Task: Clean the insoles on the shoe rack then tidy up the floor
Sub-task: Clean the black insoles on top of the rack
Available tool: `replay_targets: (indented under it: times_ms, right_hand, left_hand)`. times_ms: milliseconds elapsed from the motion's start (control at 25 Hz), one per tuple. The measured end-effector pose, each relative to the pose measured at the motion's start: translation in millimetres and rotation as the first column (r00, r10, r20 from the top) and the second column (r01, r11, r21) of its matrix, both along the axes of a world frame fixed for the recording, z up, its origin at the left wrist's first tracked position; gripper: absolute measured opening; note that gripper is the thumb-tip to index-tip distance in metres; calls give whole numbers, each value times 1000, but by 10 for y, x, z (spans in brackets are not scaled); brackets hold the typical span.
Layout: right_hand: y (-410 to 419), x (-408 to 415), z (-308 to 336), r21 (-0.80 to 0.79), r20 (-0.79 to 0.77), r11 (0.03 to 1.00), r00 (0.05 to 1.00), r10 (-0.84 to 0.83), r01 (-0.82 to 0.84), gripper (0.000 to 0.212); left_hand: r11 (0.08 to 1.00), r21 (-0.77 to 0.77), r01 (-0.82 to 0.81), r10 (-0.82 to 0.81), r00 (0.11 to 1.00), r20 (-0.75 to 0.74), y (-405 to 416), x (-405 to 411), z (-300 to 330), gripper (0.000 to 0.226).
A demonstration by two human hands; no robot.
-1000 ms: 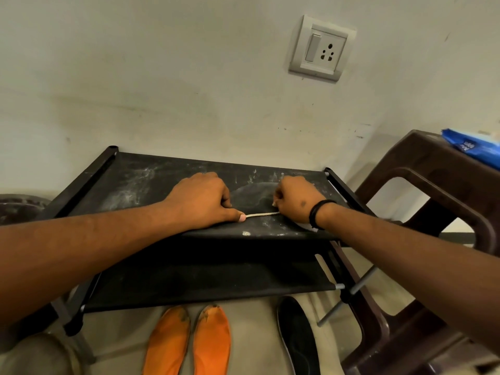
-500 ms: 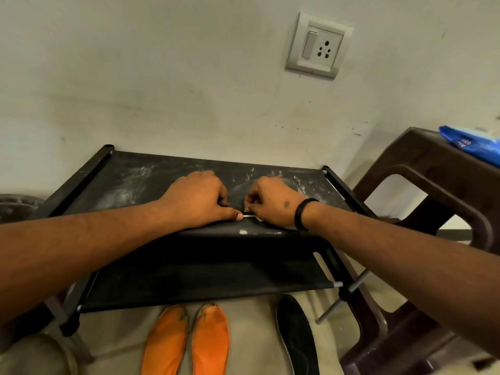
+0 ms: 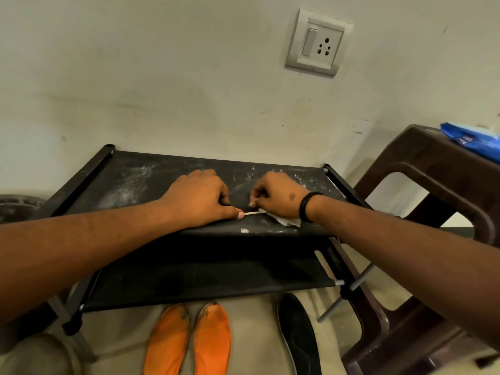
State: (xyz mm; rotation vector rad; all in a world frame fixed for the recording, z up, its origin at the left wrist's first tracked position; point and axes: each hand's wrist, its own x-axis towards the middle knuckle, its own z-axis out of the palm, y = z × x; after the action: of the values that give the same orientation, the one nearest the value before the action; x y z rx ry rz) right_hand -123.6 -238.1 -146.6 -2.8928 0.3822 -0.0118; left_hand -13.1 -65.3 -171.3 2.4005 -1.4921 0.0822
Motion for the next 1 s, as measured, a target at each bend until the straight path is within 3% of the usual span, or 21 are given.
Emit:
replay_targets:
  times_ms: [120,200,320,400,520,720,920,1000]
  right_hand:
    - [-287,-37,-6,-173,23,964,980,-198,199,15]
    - [-165,-79,-50,-173,34,977,992,-121,125,15]
    - [29,-186,-56,-47,29,998,999,34,-33,14]
    - [-165,-166,-17,-60,19,998,999,-30,31,13]
    - [-446,-187,43,-205,26,960,981,-192,193,13]
    - [-119,-344,-13,5,39,999,999,32,-32,14]
    - [-432,-299,49,-91,44,978,981,-187,190,13]
    - [-298,-295,3,-78,61,986,988,-139,144,14]
  left_hand:
    - [1000,-10,-3,3,1000,-14,6,-8,0,45]
    - [1000,-7,-2,2,1000,-19,18,4,-7,44]
    - [1000,6,8,-8,1000,-9,17,16,-14,44]
    - [1000,4,19,-19,1000,-23,16,25,-18,44]
    - [1000,-1,19,-19,1000,-22,19,19,-18,44]
    - [1000,10,22,-22,1000,-9,39,17,-7,43]
    - [999,6,32,-31,999,-30,17,1,-5,41]
    - [999,-1,45,-45,998,-44,29,6,-12,40]
